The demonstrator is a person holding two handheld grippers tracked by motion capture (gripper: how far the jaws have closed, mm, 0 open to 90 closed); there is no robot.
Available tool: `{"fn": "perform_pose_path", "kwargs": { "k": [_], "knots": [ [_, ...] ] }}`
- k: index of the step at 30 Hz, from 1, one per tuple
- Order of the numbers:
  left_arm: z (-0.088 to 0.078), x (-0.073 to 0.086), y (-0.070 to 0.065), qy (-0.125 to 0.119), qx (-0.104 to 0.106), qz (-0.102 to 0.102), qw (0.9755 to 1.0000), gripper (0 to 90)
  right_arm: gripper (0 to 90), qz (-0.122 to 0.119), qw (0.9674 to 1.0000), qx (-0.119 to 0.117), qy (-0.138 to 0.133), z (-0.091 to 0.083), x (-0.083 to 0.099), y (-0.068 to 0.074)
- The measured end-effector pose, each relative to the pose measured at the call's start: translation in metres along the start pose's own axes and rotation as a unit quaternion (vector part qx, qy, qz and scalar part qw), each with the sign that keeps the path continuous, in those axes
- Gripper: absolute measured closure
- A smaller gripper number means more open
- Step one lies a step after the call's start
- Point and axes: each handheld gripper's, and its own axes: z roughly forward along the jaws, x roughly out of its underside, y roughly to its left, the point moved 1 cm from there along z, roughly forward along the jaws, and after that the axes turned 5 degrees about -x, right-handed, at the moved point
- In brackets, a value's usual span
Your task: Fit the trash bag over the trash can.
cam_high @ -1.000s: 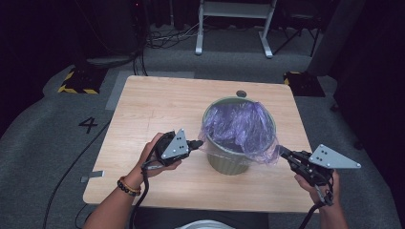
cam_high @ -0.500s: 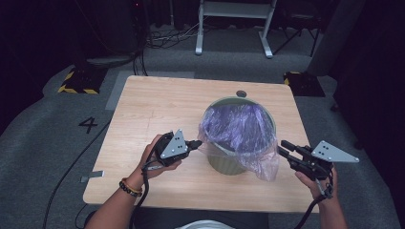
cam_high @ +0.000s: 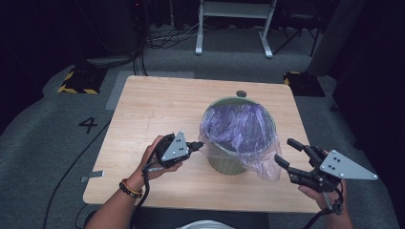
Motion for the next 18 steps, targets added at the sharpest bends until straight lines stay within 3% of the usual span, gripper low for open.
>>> {"fn": "perform_pose_path", "kwargs": {
  "k": [1,6,9,10,11,14,15,16,17,18],
  "knots": [
    [0.000,-0.001,0.000,0.000,0.000,0.000,1.0000,90.0,34.3,-0.017,0.9994,-0.027,0.008,0.006,-0.006,0.013],
    [0.001,-0.005,-0.001,0.006,-0.004,0.007,0.9999,90.0,33.5,-0.064,0.9948,-0.077,0.018,0.019,-0.012,0.040],
    [0.002,-0.005,-0.001,0.006,-0.003,0.006,1.0000,90.0,30.3,-0.093,0.9910,-0.088,0.039,0.029,-0.012,0.052],
    [0.002,-0.005,-0.001,0.006,-0.003,0.006,1.0000,90.0,30.3,-0.093,0.9910,-0.088,0.039,0.029,-0.012,0.052],
    [0.002,-0.005,-0.001,0.004,-0.003,0.006,1.0000,90.0,33.1,-0.109,0.9901,-0.069,0.056,0.035,-0.010,0.053],
    [0.002,-0.004,0.000,0.005,0.000,0.005,1.0000,90.0,48.4,-0.116,0.9898,-0.038,0.073,0.041,-0.006,0.049],
    [0.002,-0.004,0.000,0.004,0.000,0.004,1.0000,90.0,57.4,-0.116,0.9897,-0.030,0.078,0.042,-0.005,0.046],
    [0.002,-0.004,0.000,0.004,0.000,0.004,1.0000,90.0,57.4,-0.116,0.9897,-0.030,0.078,0.042,-0.005,0.046],
    [0.002,-0.004,0.001,0.004,0.000,0.003,1.0000,90.0,63.7,-0.116,0.9895,-0.023,0.083,0.043,-0.004,0.043],
    [0.002,-0.003,0.002,0.004,-0.001,0.004,1.0000,90.0,75.9,-0.116,0.9891,-0.018,0.089,0.044,-0.002,0.038]
  ]
}}
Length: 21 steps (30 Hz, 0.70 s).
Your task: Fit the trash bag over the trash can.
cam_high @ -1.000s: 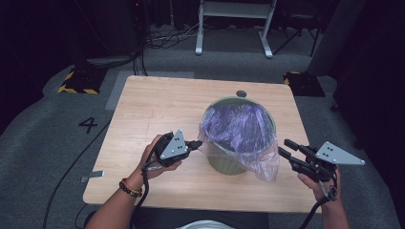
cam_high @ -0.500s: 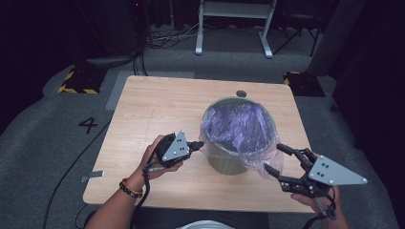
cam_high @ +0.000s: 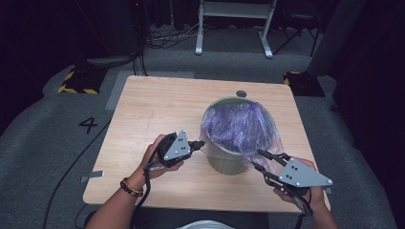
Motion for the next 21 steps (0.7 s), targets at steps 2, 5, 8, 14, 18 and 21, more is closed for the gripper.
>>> {"fn": "perform_pose_path", "kwargs": {
  "k": [2,5,8,14,18,21],
  "knots": [
    [0.000,0.001,0.001,0.002,-0.001,0.000,1.0000,90.0,84.8,0.007,1.0000,0.004,-0.002,-0.001,0.002,-0.005],
    [0.002,0.003,0.004,0.008,-0.002,-0.002,1.0000,90.0,89.0,0.033,0.9991,0.023,-0.015,-0.008,0.005,-0.017],
    [0.003,0.007,0.009,0.015,-0.005,-0.008,0.9999,90.0,90.0,0.071,0.9958,0.052,-0.024,-0.014,0.012,-0.036],
    [0.008,0.015,0.013,0.035,0.005,-0.016,0.9993,90.0,90.0,0.127,0.9864,0.103,-0.022,-0.016,0.026,-0.066],
    [0.012,0.022,0.016,0.049,0.003,-0.023,0.9985,90.0,90.0,0.173,0.9774,0.121,-0.013,-0.005,0.043,-0.093],
    [0.013,0.025,0.018,0.052,0.002,-0.025,0.9983,90.0,90.0,0.187,0.9750,0.119,-0.006,0.001,0.050,-0.100]
  ]
}}
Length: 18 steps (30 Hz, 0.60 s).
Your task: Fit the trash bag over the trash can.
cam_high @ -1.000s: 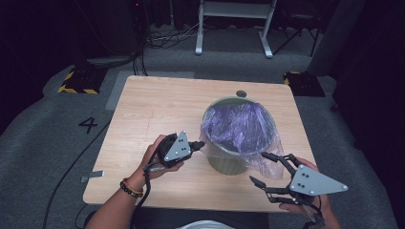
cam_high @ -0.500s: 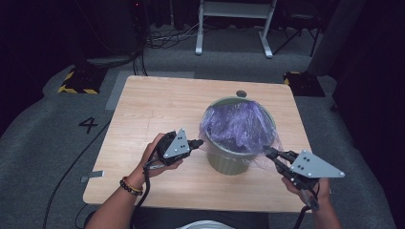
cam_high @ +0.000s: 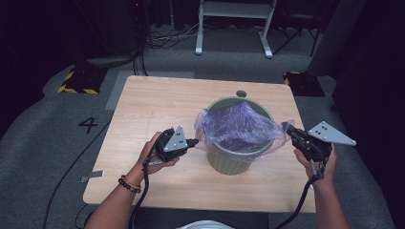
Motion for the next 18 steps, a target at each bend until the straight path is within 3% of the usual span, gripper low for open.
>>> {"fn": "perform_pose_path", "kwargs": {
  "k": [4,9,10,12,13,14,15,17,18],
  "knots": [
    [0.006,0.006,0.004,0.012,-0.003,-0.007,0.9999,90.0,90.0,0.031,0.9994,-0.007,0.013,0.018,0.010,-0.014],
    [0.008,0.010,0.006,0.010,-0.004,-0.018,0.9998,90.0,90.0,0.059,0.9977,-0.025,0.021,0.031,0.019,-0.023],
    [0.007,0.010,0.007,0.008,-0.011,-0.022,0.9997,84.0,90.0,0.061,0.9975,-0.030,0.021,0.032,0.019,-0.023],
    [0.001,0.010,0.008,-0.006,-0.007,-0.034,0.9994,56.8,90.0,0.063,0.9972,-0.035,0.019,0.032,0.019,-0.023],
    [0.001,0.010,0.008,-0.006,-0.007,-0.034,0.9994,50.8,90.0,0.063,0.9972,-0.035,0.019,0.032,0.019,-0.023],
    [-0.005,0.010,0.008,-0.019,-0.008,-0.045,0.9988,50.8,90.0,0.064,0.9972,-0.036,0.017,0.032,0.019,-0.023],
    [-0.015,0.011,0.010,-0.044,-0.002,-0.058,0.9973,37.8,89.8,0.065,0.9971,-0.039,0.011,0.031,0.019,-0.023],
    [-0.021,0.010,0.010,-0.058,0.002,-0.064,0.9963,31.1,89.6,0.068,0.9967,-0.042,0.008,0.031,0.018,-0.023],
    [-0.033,0.006,0.009,-0.085,0.000,-0.063,0.9944,29.5,88.2,0.067,0.9969,-0.042,0.005,0.030,0.018,-0.023]
  ]
}}
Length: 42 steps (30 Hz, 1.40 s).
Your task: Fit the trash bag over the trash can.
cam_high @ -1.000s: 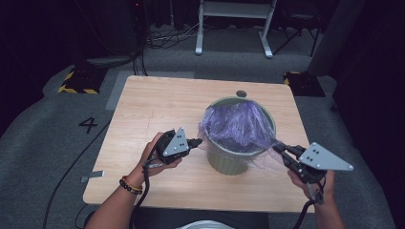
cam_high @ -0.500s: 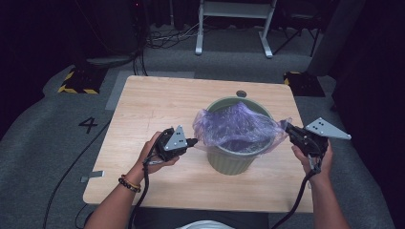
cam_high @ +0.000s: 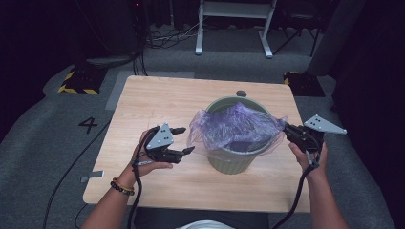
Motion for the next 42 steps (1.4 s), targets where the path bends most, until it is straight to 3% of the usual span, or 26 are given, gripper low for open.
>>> {"fn": "perform_pose_path", "kwargs": {
  "k": [5,6,7,8,10,11,13,14,15,17,19,20,22,23,27,29,30,31,32,34,38,39,40,42],
  "knots": [
    [-0.012,-0.016,-0.004,-0.026,0.000,0.011,0.9996,24.6,86.6,-0.004,1.0000,0.001,-0.008,-0.001,-0.003,0.001],
    [-0.013,-0.025,-0.006,-0.030,-0.002,0.027,0.9992,24.2,85.7,-0.010,0.9999,-0.002,-0.012,-0.002,-0.006,0.003],
    [-0.013,-0.025,-0.006,-0.030,-0.002,0.027,0.9992,23.7,85.2,-0.014,0.9998,-0.002,-0.011,-0.002,-0.007,0.004],
    [-0.009,-0.035,-0.009,-0.033,0.007,0.047,0.9983,22.7,84.8,-0.018,0.9998,-0.001,-0.011,-0.001,-0.008,0.004],
    [-0.006,-0.040,-0.011,-0.037,0.012,0.058,0.9976,22.6,84.3,-0.023,0.9997,-0.001,-0.010,-0.001,-0.012,0.005],
    [0.000,-0.047,-0.014,-0.031,0.023,0.074,0.9965,22.2,84.3,-0.023,0.9997,-0.001,-0.010,-0.001,-0.013,0.006],
    [0.004,-0.050,-0.016,-0.026,0.026,0.085,0.9957,21.7,84.3,-0.024,0.9996,-0.002,-0.010,0.000,-0.014,0.005],
    [0.012,-0.055,-0.019,-0.018,0.026,0.100,0.9945,22.7,84.2,-0.026,0.9996,-0.003,-0.009,0.001,-0.016,0.005],
    [0.012,-0.055,-0.019,-0.018,0.026,0.100,0.9945,24.8,84.2,-0.026,0.9996,-0.003,-0.009,0.001,-0.016,0.005],
    [0.019,-0.063,-0.020,-0.009,0.010,0.119,0.9928,35.1,84.2,-0.034,0.9994,-0.005,-0.005,0.003,-0.019,0.006],
    [0.021,-0.069,-0.018,-0.007,0.005,0.120,0.9927,44.9,84.2,-0.039,0.9992,-0.005,-0.003,0.003,-0.021,0.006],
    [0.021,-0.069,-0.018,-0.007,0.005,0.120,0.9927,54.0,84.0,-0.040,0.9992,-0.007,-0.003,0.003,-0.021,0.005],
    [0.023,-0.077,-0.012,0.003,-0.018,0.129,0.9915,64.7,83.9,-0.042,0.9991,-0.008,-0.002,0.003,-0.022,0.005],
    [0.023,-0.077,-0.012,0.003,-0.018,0.129,0.9915,70.1,83.9,-0.042,0.9991,-0.008,-0.002,0.003,-0.022,0.005],
    [0.025,-0.083,0.001,-0.005,-0.018,0.107,0.9940,76.0,84.3,-0.049,0.9988,-0.010,0.005,0.006,-0.025,0.003],
    [0.025,-0.086,0.013,-0.019,-0.022,0.082,0.9962,76.4,85.3,-0.047,0.9987,-0.015,0.009,0.007,-0.025,0.001],
    [0.025,-0.086,0.013,-0.019,-0.022,0.082,0.9962,76.8,85.4,-0.045,0.9988,-0.017,0.012,0.009,-0.025,0.000],
    [0.027,-0.088,0.022,-0.029,-0.029,0.059,0.9974,77.1,85.5,-0.045,0.9987,-0.019,0.015,0.010,-0.026,-0.002],
    [0.027,-0.088,0.022,-0.029,-0.029,0.059,0.9974,77.2,85.5,-0.045,0.9987,-0.019,0.015,0.010,-0.026,-0.002],
    [0.032,-0.087,0.035,-0.030,-0.050,0.026,0.9979,76.8,86.8,-0.036,0.9987,-0.027,0.023,0.014,-0.025,-0.006],
    [0.044,-0.080,0.053,-0.012,-0.069,-0.011,0.9975,77.4,87.4,-0.025,0.9986,-0.033,0.032,0.020,-0.022,-0.011],
    [0.044,-0.080,0.053,-0.012,-0.069,-0.011,0.9975,77.4,87.3,-0.023,0.9986,-0.035,0.033,0.021,-0.021,-0.013],
    [0.050,-0.075,0.062,0.001,-0.079,-0.029,0.9964,77.4,87.4,-0.020,0.9985,-0.035,0.037,0.022,-0.019,-0.014],
    [0.057,-0.069,0.070,0.015,-0.082,-0.046,0.9955,78.3,87.5,-0.019,0.9982,-0.036,0.045,0.026,-0.016,-0.017]
  ]
}}
